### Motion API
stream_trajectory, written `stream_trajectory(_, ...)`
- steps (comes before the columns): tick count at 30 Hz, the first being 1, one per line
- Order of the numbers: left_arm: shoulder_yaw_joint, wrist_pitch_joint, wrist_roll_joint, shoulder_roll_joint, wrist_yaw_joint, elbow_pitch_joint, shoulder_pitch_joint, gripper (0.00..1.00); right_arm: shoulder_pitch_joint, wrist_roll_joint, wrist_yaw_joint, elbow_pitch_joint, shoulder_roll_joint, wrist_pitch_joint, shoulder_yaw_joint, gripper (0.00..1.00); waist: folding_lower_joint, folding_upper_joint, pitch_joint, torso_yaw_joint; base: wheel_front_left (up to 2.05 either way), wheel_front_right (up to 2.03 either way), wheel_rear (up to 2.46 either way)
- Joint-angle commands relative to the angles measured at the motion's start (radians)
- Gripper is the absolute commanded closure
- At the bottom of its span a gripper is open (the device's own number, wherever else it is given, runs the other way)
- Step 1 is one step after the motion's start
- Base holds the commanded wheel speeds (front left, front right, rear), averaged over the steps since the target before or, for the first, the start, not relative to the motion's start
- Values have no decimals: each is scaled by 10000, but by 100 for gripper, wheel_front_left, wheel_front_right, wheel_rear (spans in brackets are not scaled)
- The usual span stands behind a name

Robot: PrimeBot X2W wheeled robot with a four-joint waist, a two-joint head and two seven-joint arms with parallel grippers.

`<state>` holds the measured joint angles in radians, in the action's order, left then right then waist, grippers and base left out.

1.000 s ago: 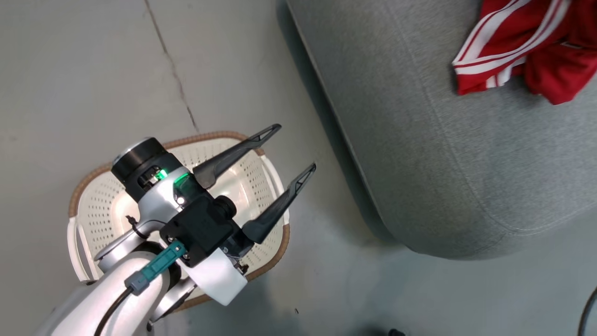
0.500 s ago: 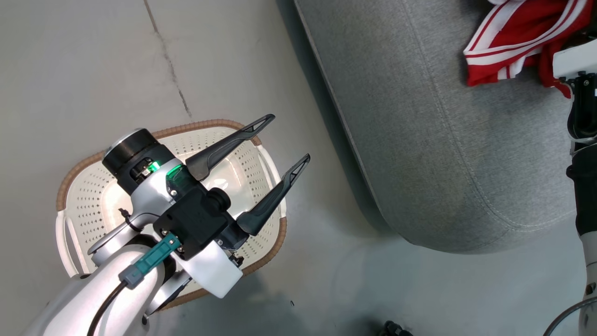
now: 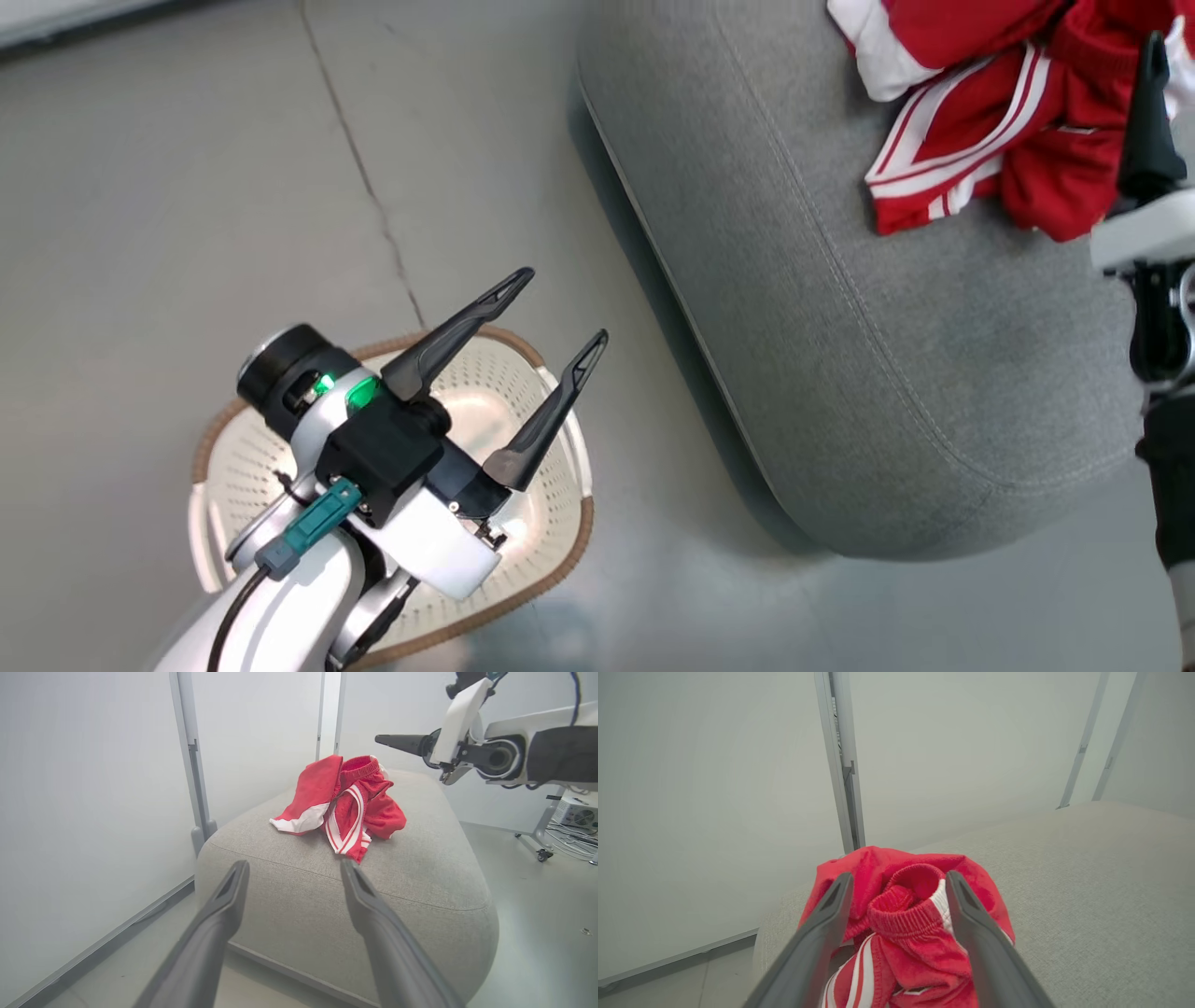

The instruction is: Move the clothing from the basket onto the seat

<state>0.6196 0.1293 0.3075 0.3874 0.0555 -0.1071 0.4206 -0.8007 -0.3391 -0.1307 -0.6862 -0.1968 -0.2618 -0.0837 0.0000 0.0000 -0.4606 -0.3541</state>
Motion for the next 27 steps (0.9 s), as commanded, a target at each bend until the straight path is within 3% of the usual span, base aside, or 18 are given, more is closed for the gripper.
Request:
stream_trajectory(1, -112, 210, 181, -145, -220, 188, -286, 0, 605, 127, -4, 368, -85, -46, -8, 0, 0, 0, 875, 506, 0, 0, 0)
stream_trajectory(11, -659, 879, 794, -648, -1068, 862, -1279, 0, 2953, 635, -4, 2654, 384, 78, 17, 0, 0, 0, 2169, 1558, 0, 0, 0)
stream_trajectory(20, -1565, 1263, 1336, -857, -1670, 1333, -2028, 0, 5011, 1328, -5, 5477, 1160, 1293, 43, 0, 0, 0, 3001, 2628, 0, 0, 0)
stream_trajectory(27, -2305, 1342, 1540, -951, -2002, 1681, -2507, 0, 6219, 1678, -4, 6794, 1409, 2037, 552, 0, 0, 0, 3483, 3191, 0, 0, 0)
